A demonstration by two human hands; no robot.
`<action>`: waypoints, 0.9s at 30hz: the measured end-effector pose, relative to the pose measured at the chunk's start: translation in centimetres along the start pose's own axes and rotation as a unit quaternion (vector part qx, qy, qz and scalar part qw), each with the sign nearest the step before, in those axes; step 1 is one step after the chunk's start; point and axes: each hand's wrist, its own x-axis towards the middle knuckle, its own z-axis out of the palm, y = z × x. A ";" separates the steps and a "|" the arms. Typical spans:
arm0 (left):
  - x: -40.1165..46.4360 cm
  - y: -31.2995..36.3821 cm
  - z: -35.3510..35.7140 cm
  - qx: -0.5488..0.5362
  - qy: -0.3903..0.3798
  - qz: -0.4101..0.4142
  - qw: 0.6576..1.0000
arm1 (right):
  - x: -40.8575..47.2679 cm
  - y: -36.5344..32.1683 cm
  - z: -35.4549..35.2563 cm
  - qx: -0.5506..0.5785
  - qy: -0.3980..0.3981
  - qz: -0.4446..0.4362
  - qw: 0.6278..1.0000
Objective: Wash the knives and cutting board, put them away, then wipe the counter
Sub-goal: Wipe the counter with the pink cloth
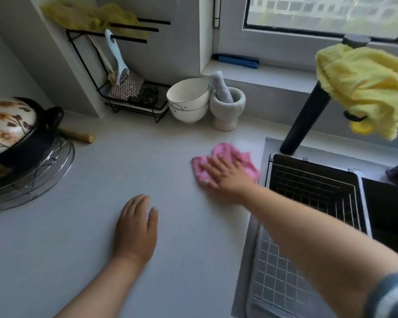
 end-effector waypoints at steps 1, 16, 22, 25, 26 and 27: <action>0.0 -0.2 0.3 0.023 -0.005 0.005 1.000 | 1.0 2.3 -0.4 -0.002 0.005 0.028 1.000; -0.1 -0.6 -0.4 -0.082 0.021 0.009 0.996 | 7.3 -1.0 -1.0 0.072 0.090 0.187 0.976; 0.1 -1.2 -1.2 -0.283 0.044 -0.057 0.956 | 4.1 -11.7 0.5 0.076 0.042 -0.019 0.996; 0.6 -1.6 -1.9 -0.396 0.039 -0.109 0.911 | -1.5 -14.0 2.9 0.101 0.070 -0.007 0.992; 0.9 -1.8 -2.1 -0.435 0.032 -0.133 0.890 | -3.5 -14.7 3.6 0.097 0.089 0.006 0.991; 1.2 -1.8 -2.4 -0.474 0.024 -0.161 0.866 | -5.6 -15.5 4.2 0.093 0.097 0.018 0.991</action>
